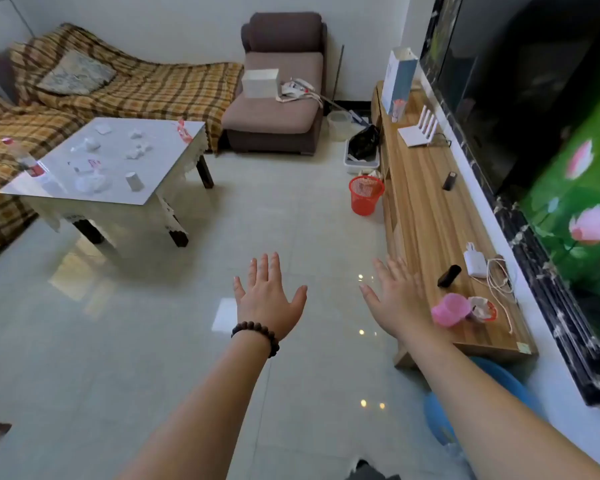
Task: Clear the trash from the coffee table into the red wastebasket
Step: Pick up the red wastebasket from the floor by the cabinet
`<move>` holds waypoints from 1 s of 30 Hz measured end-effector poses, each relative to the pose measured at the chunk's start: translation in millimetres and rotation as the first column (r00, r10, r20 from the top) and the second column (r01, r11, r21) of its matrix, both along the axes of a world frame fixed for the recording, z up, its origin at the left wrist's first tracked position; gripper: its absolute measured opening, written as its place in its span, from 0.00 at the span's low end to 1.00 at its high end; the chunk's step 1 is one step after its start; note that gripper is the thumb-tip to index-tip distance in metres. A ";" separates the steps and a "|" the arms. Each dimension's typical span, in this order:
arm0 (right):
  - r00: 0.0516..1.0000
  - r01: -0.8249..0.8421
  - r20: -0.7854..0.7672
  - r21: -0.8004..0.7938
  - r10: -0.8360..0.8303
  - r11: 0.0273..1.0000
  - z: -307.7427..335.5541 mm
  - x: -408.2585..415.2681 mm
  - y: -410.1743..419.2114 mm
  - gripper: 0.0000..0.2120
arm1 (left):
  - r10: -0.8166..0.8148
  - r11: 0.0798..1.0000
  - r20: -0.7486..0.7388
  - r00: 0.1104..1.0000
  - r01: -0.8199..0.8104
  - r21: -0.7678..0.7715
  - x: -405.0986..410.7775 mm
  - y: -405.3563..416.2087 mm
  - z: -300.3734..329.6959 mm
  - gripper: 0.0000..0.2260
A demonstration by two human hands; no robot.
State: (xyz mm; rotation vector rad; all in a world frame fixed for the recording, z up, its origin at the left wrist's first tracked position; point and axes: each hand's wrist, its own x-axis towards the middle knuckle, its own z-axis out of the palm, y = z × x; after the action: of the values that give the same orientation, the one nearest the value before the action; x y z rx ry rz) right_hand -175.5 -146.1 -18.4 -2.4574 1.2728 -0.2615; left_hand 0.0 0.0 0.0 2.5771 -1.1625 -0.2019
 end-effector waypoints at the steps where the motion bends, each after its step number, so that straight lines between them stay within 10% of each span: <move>1: 1.000 0.010 -0.015 0.000 -0.010 1.000 -4.6 1.6 -4.6 0.30 | -0.001 1.000 -0.008 1.000 0.001 0.017 1.9 -5.9 -5.1 0.37; 30: 0.989 0.136 -0.072 0.155 -0.126 0.978 -49.0 180.1 -483.6 0.29 | -0.034 0.990 -0.056 0.998 0.042 0.136 205.0 -524.1 -41.7 0.35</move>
State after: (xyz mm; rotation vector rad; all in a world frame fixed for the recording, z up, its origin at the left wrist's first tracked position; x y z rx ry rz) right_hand 4.5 -629.7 -67.3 -2.2665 1.4267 -0.1123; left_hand 205.0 -524.1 -41.7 2.6504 -1.2185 -0.3693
